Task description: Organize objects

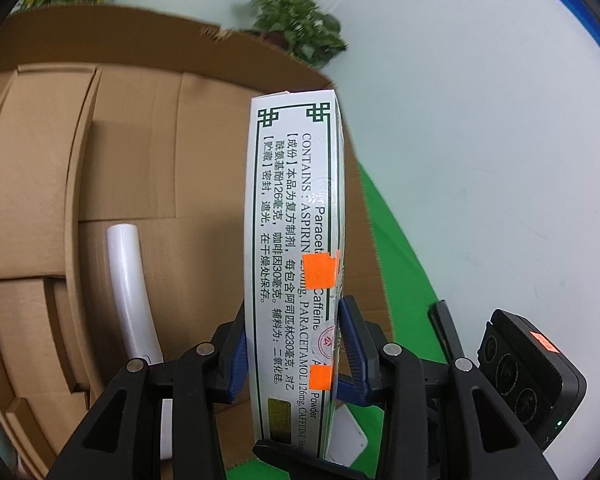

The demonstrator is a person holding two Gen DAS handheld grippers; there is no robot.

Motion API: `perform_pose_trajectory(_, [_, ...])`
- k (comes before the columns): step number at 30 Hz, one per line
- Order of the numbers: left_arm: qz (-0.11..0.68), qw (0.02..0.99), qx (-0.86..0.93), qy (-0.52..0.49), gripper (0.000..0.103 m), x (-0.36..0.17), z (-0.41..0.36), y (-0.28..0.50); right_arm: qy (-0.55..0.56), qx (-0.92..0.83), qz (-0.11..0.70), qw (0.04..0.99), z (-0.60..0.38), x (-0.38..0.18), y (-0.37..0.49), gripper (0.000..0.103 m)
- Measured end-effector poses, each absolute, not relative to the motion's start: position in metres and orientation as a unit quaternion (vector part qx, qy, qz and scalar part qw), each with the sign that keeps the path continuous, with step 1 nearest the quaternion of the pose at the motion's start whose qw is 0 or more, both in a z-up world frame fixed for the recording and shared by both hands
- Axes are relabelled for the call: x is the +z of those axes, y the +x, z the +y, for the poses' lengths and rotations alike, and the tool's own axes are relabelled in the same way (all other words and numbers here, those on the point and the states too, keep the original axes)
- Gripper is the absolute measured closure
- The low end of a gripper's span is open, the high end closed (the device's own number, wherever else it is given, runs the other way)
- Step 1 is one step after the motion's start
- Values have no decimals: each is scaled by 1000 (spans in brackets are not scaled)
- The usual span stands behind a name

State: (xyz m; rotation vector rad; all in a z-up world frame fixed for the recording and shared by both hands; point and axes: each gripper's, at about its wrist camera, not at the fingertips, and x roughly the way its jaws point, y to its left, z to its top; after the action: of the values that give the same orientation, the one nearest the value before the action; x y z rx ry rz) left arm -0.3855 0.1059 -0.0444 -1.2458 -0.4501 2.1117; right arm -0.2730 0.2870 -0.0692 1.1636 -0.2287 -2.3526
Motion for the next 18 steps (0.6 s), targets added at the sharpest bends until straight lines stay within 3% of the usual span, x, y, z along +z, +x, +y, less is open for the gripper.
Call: perform_pose_trajectory(18, [-178,279,782,-528,63,-93,104,-425,500,-821,-100,258,290,-113,-295,41])
